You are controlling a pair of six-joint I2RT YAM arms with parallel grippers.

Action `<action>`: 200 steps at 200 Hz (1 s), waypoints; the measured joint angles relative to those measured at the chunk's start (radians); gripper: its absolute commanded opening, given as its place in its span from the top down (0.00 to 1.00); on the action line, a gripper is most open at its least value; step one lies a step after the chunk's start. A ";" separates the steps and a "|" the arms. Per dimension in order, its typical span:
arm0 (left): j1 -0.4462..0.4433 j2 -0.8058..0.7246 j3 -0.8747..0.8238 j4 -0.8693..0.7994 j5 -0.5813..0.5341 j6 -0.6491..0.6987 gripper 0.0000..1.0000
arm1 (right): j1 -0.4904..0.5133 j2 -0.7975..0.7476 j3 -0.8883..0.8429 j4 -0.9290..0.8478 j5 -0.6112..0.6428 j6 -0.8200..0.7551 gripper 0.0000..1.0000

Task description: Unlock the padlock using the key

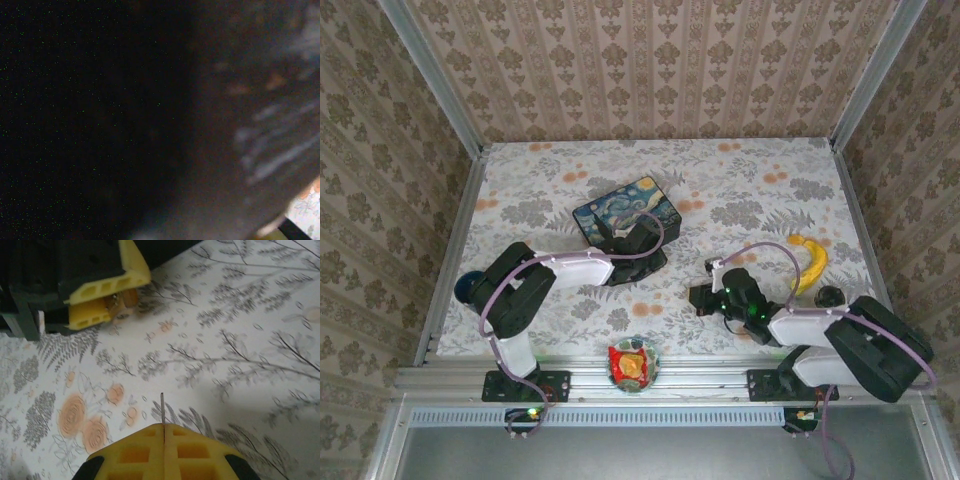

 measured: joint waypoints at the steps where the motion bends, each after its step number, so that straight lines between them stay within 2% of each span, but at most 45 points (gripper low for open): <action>1: 0.000 0.000 0.000 0.001 0.000 0.000 1.00 | 0.000 0.002 0.001 0.002 -0.002 0.000 1.00; 200: 0.021 0.011 -0.032 0.146 0.049 -0.037 1.00 | 0.006 0.230 0.087 0.212 -0.082 0.031 1.00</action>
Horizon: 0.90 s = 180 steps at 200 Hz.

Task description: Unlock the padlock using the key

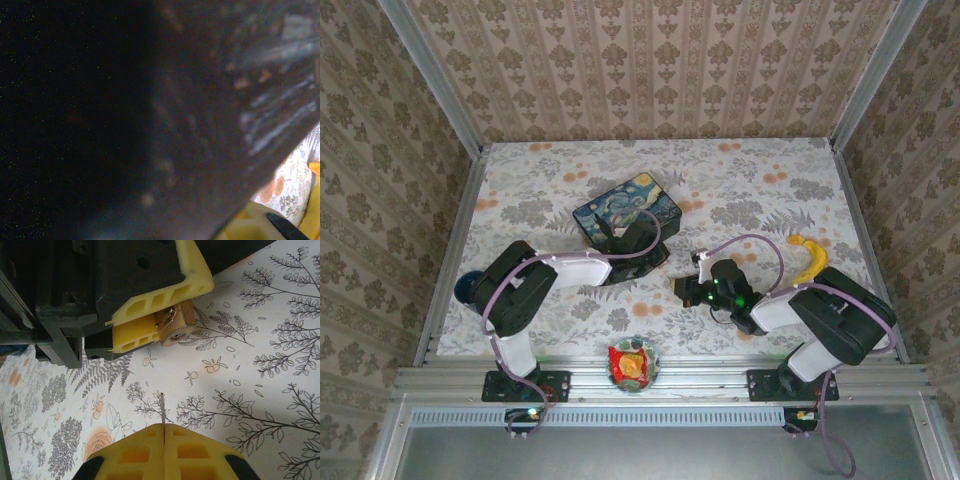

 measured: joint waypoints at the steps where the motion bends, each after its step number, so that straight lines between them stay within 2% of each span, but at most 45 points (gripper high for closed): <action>1: 0.000 0.000 0.000 0.000 0.000 0.000 1.00 | 0.000 0.000 0.000 0.000 0.000 0.000 1.00; 180: 0.000 0.005 -0.019 0.059 0.000 -0.002 1.00 | 0.000 0.056 0.006 0.082 -0.010 0.042 1.00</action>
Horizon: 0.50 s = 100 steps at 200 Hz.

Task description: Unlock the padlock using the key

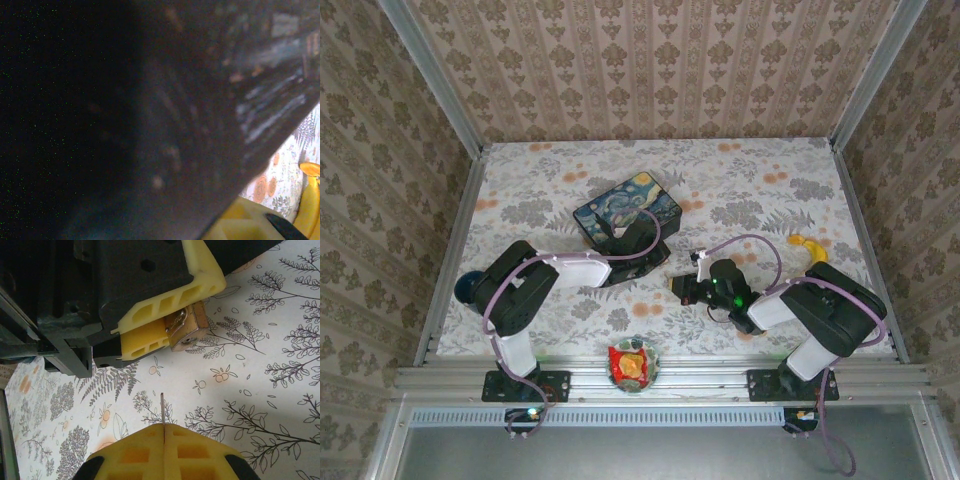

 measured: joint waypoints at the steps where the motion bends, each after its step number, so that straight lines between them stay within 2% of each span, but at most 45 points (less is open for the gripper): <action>1: 0.000 0.000 0.000 0.000 0.000 0.000 1.00 | 0.000 0.000 0.000 0.000 0.000 0.000 1.00; 100: 0.000 0.002 0.000 0.008 0.001 -0.007 1.00 | 0.000 -0.001 0.000 0.002 0.001 0.000 1.00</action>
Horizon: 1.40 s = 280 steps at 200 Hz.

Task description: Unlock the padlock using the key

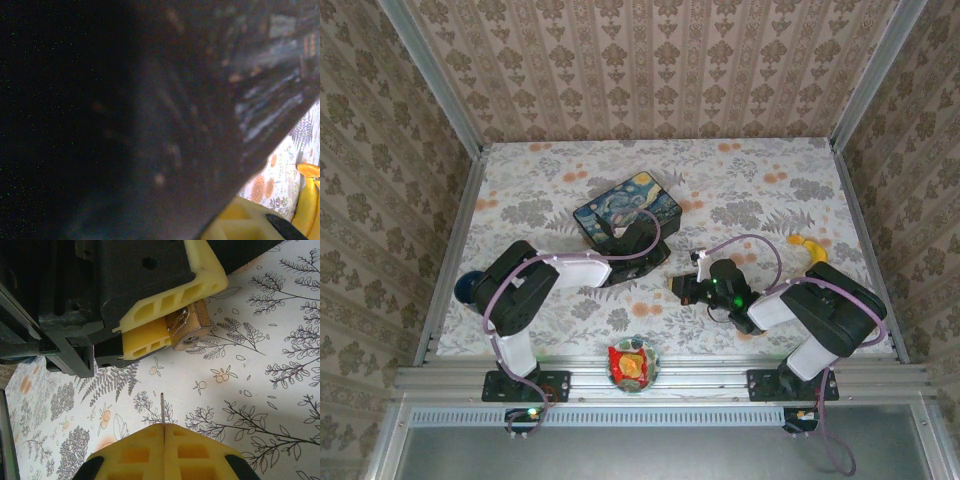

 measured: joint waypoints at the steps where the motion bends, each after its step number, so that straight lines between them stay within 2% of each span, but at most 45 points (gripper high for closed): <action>1: 0.000 0.000 0.000 0.000 0.000 0.000 1.00 | 0.000 0.000 0.000 0.000 0.000 0.000 1.00; 108: 0.000 0.006 0.000 0.021 0.005 -0.008 1.00 | 0.000 -0.026 0.001 0.014 0.068 -0.018 1.00; 200: 0.000 0.012 0.000 0.045 0.006 -0.012 1.00 | -0.017 0.098 0.020 0.140 0.077 -0.003 1.00; 280: 0.000 0.013 -0.005 0.066 0.011 -0.019 1.00 | -0.041 0.115 0.024 0.177 0.076 0.004 1.00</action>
